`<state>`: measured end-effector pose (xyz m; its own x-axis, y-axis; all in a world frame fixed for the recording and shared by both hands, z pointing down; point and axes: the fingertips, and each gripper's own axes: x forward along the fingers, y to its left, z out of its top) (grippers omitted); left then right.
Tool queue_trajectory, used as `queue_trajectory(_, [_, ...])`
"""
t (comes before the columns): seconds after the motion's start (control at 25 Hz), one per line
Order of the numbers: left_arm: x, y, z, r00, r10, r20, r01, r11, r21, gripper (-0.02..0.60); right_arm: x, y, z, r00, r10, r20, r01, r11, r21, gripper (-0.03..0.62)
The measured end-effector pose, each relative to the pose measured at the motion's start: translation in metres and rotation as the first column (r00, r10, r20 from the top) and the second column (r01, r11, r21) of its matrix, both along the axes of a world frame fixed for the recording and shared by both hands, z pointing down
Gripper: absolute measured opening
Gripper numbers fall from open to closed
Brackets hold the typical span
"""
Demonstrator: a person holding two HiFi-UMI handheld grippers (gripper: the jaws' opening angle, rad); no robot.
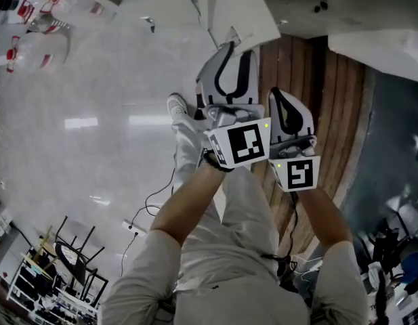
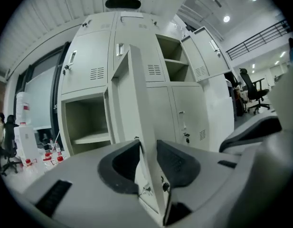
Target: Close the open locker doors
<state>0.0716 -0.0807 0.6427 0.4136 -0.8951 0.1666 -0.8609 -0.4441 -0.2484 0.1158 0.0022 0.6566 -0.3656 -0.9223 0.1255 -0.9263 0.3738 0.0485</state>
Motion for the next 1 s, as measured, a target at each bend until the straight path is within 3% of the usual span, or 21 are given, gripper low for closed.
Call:
queue_trajectory(0.2, [-0.041, 0.007, -0.005, 0.991, 0.129, -0.022, -0.129, 0.992, -0.002, 0.098, -0.043, -0.024, 0.009, 0.972, -0.227, 0.058, 0.228, 0.973, -0.02, 0.033])
queue_trajectory(0.44, [-0.104, 0.001, 0.007, 0.96, 0.281, -0.015, -0.282, 0.958, -0.056, 0.101, -0.124, -0.062, 0.023, 0.883, -0.454, 0.122, 0.462, 0.886, -0.039, 0.136])
queue_trajectory(0.64, [-0.153, -0.013, 0.002, 0.93, 0.368, -0.02, -0.368, 0.928, -0.048, 0.103, -0.192, -0.084, 0.026, 0.818, -0.569, 0.087, 0.572, 0.82, -0.025, 0.15])
queue_trajectory(0.8, [-0.176, -0.027, 0.001, 0.911, 0.405, -0.073, -0.41, 0.91, -0.058, 0.1, -0.227, -0.104, 0.027, 0.794, -0.602, 0.09, 0.605, 0.796, -0.019, 0.153])
queue_trajectory(1.0, [-0.201, -0.045, 0.0, 0.887, 0.452, -0.09, -0.458, 0.887, -0.061, 0.098, -0.257, -0.125, 0.025, 0.761, -0.644, 0.073, 0.647, 0.762, -0.017, 0.115])
